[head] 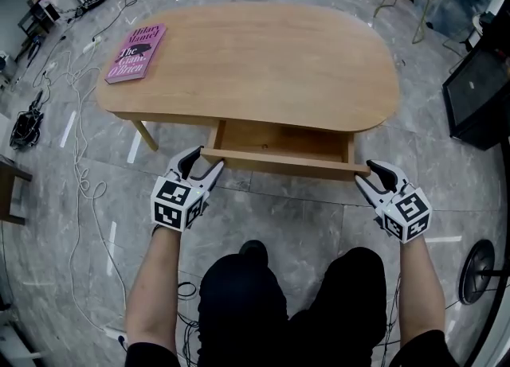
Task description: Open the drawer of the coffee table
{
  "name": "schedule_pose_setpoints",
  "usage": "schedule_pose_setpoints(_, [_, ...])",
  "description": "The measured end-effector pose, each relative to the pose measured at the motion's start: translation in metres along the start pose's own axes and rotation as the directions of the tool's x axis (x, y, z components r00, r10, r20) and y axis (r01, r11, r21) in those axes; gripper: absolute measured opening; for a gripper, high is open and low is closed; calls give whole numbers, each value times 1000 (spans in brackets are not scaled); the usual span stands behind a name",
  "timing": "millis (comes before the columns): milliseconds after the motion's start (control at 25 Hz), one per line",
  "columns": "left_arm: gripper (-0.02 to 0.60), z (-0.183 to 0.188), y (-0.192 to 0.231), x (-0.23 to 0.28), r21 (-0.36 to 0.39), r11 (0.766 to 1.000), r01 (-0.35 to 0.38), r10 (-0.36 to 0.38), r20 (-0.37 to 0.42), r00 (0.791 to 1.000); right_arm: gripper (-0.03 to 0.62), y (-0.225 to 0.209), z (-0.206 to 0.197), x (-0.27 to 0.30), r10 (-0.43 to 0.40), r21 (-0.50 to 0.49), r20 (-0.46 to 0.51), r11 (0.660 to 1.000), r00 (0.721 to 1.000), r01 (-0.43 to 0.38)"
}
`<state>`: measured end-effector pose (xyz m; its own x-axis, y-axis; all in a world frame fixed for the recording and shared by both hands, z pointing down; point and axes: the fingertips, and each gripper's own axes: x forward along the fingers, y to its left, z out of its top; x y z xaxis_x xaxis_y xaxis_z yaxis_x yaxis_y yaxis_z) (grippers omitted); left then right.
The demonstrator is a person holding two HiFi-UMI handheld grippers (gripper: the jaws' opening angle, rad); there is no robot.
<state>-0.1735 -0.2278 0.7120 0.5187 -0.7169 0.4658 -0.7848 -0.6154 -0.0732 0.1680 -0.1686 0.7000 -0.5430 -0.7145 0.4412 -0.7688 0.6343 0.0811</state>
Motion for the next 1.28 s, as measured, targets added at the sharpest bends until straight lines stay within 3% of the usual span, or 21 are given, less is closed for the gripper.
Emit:
schedule_pose_setpoints(160, [236, 16, 1, -9, 52, 998, -35, 36, -16, 999, 193, 17, 24, 7, 57, -150, -35, 987, 998, -62])
schedule_pose_setpoints(240, [258, 28, -6, -10, 81, 997, -9, 10, -10, 1000, 195, 28, 33, 14, 85, -217, -68, 971, 994, -98])
schedule_pose_setpoints(320, [265, 35, -17, -6, 158, 987, 36, -31, -34, 999, 195, 36, 40, 21, 107, -260, -99, 957, 989, -129])
schedule_pose_setpoints(480, [268, 26, -38, 7, 324, 934, 149, -102, -160, 982, 192, 52, 41, 36, 149, -347, -197, 914, 969, -211])
schedule_pose_setpoints(680, [270, 7, -45, 18, 443, 857, 263, -130, -307, 943, 172, 63, 27, 52, 101, -520, -349, 806, 932, -282])
schedule_pose_setpoints(800, [256, 5, -50, 21, 441, 847, 297, -154, -331, 931, 123, 63, 25, 55, 97, -526, -363, 800, 927, -289])
schedule_pose_setpoints(920, [181, 5, -48, 22, 446, 846, 291, -146, -332, 932, 112, 64, 23, 54, 111, -518, -371, 799, 922, -305])
schedule_pose_setpoints(1280, [140, -9, -58, 12, 526, 791, 311, -109, -379, 919, 97, 77, 13, 46, 146, -505, -383, 794, 912, -339])
